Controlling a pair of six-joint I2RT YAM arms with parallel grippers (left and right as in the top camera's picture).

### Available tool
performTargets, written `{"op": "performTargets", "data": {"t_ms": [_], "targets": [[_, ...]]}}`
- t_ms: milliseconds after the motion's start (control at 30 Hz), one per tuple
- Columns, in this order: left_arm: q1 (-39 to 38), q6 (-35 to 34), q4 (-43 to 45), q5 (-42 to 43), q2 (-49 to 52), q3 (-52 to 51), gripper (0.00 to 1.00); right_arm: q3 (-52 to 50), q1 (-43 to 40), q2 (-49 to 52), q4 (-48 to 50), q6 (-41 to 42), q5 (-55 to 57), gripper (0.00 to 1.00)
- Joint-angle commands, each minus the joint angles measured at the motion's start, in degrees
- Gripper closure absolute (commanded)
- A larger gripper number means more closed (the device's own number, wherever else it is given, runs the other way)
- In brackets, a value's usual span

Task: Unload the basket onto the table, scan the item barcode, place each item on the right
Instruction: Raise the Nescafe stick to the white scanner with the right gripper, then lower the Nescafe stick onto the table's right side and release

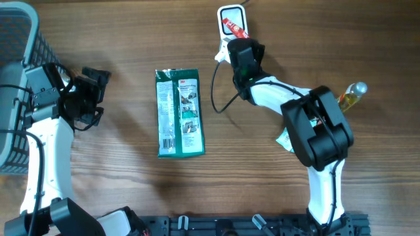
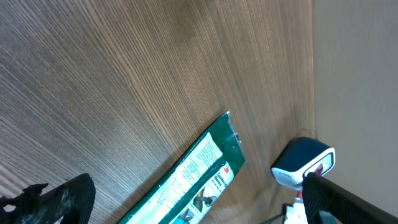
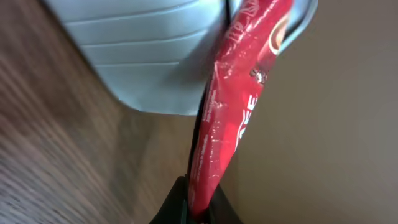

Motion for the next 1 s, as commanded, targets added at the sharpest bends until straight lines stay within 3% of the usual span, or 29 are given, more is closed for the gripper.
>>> {"op": "performTargets", "data": {"t_ms": [0, 233, 333, 433, 700, 733, 867, 967], "targets": [[0.5, 0.7, 0.0, 0.1, -0.5, 0.1, 0.0, 0.6, -0.1, 1.0, 0.5, -0.5, 1.2, 0.96], [0.5, 0.7, 0.0, 0.1, -0.5, 0.1, 0.0, 0.6, -0.2, 1.0, 5.1, -0.8, 5.0, 0.96], [0.5, 0.7, 0.0, 0.1, -0.5, 0.1, 0.0, 0.6, -0.9, 1.0, 15.4, -9.3, 11.1, 0.96], [0.5, 0.7, 0.0, 0.1, -0.5, 0.1, 0.0, 0.6, -1.0, 1.0, 16.5, -15.4, 11.5, 0.96], [0.5, 0.7, 0.0, 0.1, -0.5, 0.1, 0.0, 0.6, -0.1, -2.3, 15.0, -9.4, 12.8, 0.96], [0.5, 0.7, 0.0, 0.1, -0.5, 0.1, 0.0, 0.6, 0.0, -3.8, 13.9, -8.1, 12.8, 0.96], [0.5, 0.7, 0.0, 0.1, -0.5, 0.1, 0.0, 0.6, 0.5, -16.5, -6.7, 10.7, 5.9, 0.96], [0.5, 0.7, 0.0, 0.1, -0.5, 0.1, 0.0, 0.6, 0.5, -26.6, -27.4, 33.5, -4.4, 0.96]]}}
